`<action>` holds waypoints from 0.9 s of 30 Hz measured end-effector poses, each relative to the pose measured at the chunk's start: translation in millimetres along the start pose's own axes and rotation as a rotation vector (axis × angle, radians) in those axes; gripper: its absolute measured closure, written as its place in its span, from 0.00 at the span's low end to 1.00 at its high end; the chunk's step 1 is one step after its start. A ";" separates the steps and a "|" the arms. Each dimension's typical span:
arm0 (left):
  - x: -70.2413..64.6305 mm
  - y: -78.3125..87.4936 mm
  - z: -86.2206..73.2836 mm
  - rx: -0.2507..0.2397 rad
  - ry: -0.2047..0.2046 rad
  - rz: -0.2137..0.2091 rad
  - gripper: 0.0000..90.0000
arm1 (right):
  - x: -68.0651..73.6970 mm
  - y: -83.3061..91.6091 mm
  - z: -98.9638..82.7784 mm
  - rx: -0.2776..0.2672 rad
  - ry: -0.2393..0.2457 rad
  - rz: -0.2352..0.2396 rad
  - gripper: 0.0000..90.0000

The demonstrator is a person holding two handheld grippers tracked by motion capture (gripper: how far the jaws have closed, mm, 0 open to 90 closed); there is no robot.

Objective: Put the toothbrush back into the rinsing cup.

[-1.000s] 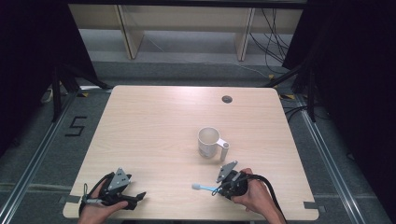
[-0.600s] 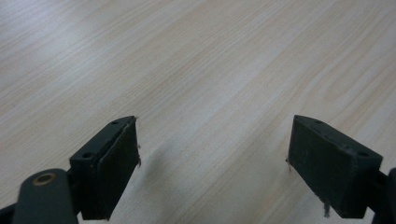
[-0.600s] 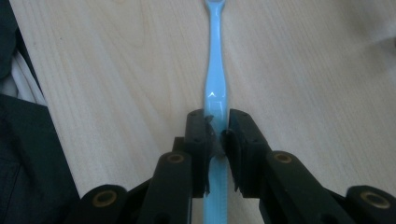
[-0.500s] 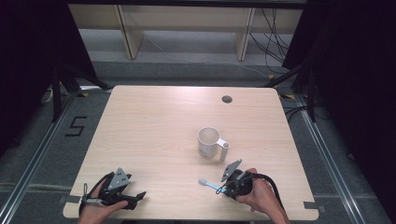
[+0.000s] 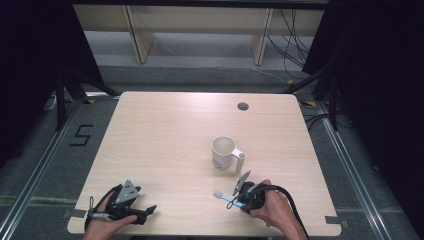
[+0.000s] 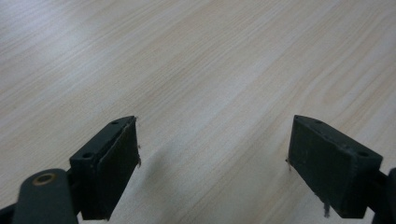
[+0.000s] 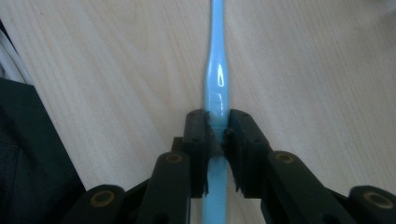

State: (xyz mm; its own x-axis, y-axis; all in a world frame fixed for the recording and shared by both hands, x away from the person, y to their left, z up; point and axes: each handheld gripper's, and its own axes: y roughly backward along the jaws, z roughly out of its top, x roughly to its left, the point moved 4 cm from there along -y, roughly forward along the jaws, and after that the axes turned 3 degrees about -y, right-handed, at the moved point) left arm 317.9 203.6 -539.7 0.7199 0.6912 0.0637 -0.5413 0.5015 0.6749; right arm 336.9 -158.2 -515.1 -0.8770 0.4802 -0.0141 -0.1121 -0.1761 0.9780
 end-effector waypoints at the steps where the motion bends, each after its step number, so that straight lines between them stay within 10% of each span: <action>1: 1.0 1.0 -0.5 0.018 -0.011 0.005 0.17 | 0.7 -0.2 0.7 0.006 -0.008 -0.006 0.87; 27: 2.0 1.6 0.0 0.014 -0.012 0.001 0.17 | 4.0 -1.6 8.9 0.109 -0.001 -0.058 0.88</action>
State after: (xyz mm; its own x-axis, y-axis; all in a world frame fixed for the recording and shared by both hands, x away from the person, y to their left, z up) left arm 318.4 205.8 -538.5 0.7248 0.6851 0.0733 -0.5358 0.4935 0.6851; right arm 337.7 -148.3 -514.9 -0.8701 0.4877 -0.0712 -0.1111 -0.0534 0.9924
